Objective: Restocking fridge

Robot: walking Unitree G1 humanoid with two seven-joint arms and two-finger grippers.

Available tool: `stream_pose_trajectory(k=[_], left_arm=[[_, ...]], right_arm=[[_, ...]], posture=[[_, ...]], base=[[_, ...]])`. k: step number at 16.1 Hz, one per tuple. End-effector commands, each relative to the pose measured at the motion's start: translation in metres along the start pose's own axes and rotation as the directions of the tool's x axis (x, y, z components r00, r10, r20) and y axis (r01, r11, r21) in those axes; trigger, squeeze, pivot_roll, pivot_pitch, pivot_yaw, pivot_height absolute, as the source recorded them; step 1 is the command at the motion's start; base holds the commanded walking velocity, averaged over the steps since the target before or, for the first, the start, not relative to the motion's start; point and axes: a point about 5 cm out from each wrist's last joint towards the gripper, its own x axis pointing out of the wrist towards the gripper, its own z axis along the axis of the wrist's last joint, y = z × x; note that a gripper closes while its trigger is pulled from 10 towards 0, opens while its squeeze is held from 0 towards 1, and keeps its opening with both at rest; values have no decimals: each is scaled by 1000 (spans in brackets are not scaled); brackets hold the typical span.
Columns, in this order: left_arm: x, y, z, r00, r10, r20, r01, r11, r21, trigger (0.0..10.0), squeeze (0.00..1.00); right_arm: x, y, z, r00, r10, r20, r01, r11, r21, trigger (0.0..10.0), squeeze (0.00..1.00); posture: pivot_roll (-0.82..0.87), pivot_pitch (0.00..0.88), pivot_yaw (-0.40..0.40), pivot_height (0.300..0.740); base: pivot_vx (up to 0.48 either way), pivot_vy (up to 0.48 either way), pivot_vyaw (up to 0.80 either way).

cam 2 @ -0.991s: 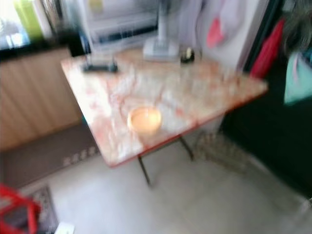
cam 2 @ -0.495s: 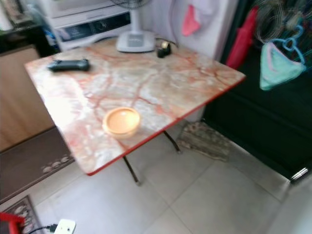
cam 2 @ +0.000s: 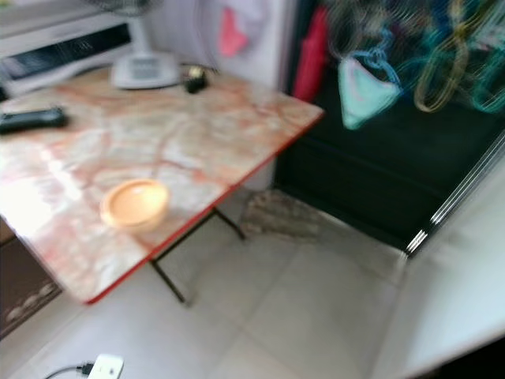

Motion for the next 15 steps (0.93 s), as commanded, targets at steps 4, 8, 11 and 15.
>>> stream_pose_trajectory(k=[4, 8, 11, 15], left_arm=[[-1, 2, -4, 1000, 4, -21, -4, 1000, 0, 10000, 0], [-1, 5, -5, 999, 1, -36, 0, 999, 36, 10000, 0], [-1, 6, -5, 1000, -2, -25, 3, 998, 55, 10000, 0], [-2, 6, -6, 1000, -3, -30, 5, 998, 64, 10000, 0]], right_arm=[[-1, 3, -8, 999, 10, -34, -10, 1000, -6, 10000, 0], [0, 7, -10, 999, 15, -40, -15, 1000, -5, 10000, 0], [0, 8, -11, 999, 17, -40, -17, 1000, -1, 10000, 0], [-1, 7, -13, 999, 16, -47, -17, 1000, -3, 10000, 0]], posture=[[121, 50, -27, 740], [118, 10, -10, 740], [118, 0, -5, 740], [122, 0, -8, 740]], base=[[0, 0, -800], [0, 0, -800], [0, 0, -800], [0, -273, -800]])
